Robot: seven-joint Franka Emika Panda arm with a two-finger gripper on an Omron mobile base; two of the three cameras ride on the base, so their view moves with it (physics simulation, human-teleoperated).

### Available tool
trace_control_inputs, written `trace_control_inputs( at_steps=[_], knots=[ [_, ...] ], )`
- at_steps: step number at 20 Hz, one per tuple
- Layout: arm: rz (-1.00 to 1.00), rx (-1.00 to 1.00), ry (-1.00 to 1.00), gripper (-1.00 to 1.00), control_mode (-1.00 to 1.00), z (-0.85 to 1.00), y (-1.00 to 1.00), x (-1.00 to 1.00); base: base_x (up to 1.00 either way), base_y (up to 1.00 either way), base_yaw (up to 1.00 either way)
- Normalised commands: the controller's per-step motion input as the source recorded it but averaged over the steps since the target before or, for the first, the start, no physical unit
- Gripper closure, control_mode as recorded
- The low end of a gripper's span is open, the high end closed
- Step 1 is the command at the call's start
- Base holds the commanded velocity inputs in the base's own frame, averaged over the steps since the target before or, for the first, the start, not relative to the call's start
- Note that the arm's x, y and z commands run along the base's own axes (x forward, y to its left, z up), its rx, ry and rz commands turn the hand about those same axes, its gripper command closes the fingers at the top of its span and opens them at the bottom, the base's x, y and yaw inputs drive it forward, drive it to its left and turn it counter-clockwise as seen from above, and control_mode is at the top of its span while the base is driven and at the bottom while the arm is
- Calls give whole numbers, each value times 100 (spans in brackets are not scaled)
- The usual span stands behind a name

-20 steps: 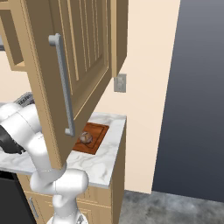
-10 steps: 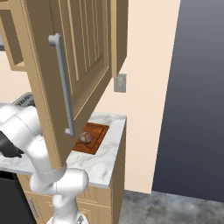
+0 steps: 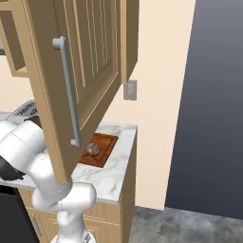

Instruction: Pick the bread, place it on the cutting board, pick the jam, place it on the counter, and close the cabinet.

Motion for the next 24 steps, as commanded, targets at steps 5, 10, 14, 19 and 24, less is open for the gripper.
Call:
trace_control_inputs(
  at_steps=[5, 10, 14, 19, 24],
  knots=[
    [0, 0, -9, -100, -100, 18, -11, -14, 0, 0, 0],
    [0, 0, -6, -100, -100, 28, -12, -8, 0, 0, 0],
    [0, 0, -12, -100, -100, 16, -11, -3, 0, 0, 0],
    [0, 0, -7, -100, -100, 26, -14, -7, 0, 0, 0],
    [0, 1, -3, -100, -100, 36, -12, -11, 0, 0, 0]
  ],
)
